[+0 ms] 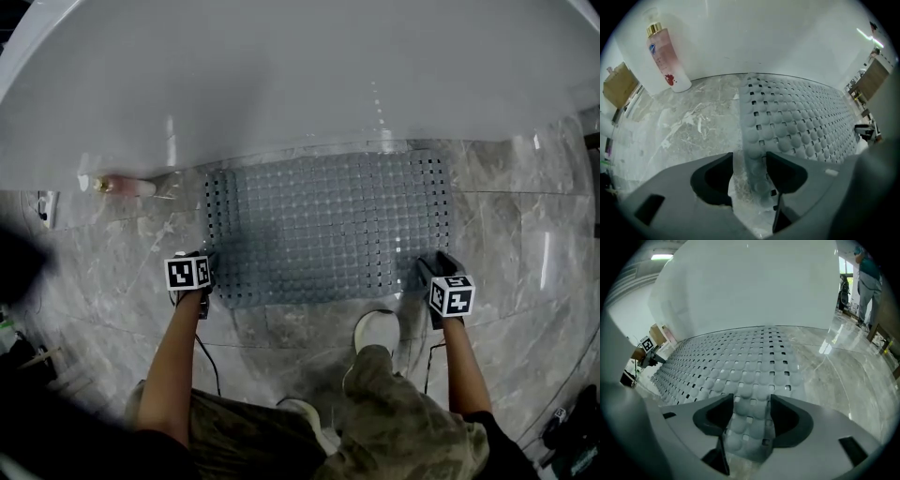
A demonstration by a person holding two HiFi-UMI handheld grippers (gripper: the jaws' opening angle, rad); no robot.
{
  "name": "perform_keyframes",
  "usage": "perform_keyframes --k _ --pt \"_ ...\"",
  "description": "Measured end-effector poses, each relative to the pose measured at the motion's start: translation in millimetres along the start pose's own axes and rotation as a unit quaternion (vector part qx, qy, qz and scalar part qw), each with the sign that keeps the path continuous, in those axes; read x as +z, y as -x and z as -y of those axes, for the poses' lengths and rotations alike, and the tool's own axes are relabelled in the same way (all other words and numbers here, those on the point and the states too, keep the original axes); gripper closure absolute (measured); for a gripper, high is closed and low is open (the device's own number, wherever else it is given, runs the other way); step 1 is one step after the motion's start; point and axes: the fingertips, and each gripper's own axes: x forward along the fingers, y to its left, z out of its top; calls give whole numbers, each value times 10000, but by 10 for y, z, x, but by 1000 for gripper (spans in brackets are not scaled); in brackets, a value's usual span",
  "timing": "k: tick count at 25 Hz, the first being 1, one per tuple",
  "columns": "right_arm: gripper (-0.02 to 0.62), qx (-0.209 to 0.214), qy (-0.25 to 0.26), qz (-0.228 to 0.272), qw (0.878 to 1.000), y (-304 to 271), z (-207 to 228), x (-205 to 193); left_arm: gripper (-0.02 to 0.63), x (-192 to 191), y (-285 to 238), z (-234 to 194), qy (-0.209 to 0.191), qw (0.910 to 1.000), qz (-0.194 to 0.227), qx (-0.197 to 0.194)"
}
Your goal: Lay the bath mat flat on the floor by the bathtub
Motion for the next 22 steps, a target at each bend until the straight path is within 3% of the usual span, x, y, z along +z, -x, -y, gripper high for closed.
perform_keyframes --k 4,8,11,14,17,19,21,22 --pt "365 -111 178 174 9996 76 -7 -159 339 -39 -27 -36 279 9994 -32 -197" --pt "365 -77 132 287 9995 98 17 -76 320 -26 -18 -42 373 9984 40 -434" --pt "365 14 254 696 9973 264 -40 246 287 -13 68 -127 351 9970 -191 -665" --pt "365 335 452 1204 9911 516 -289 719 282 265 326 -322 67 9973 -200 -703" --pt "365 864 292 1582 9832 903 -639 1245 310 680 891 -313 -20 9954 555 -778" --pt "365 1113 46 1746 9783 1249 -823 1597 472 876 1435 -179 -9 9877 1321 -833" --pt "365 1207 -190 1912 9739 1669 -947 1894 562 954 2038 2 34 9773 1960 -807" --pt "365 1222 -251 1970 9724 1891 -995 2022 576 965 2349 108 89 9715 2226 -804"
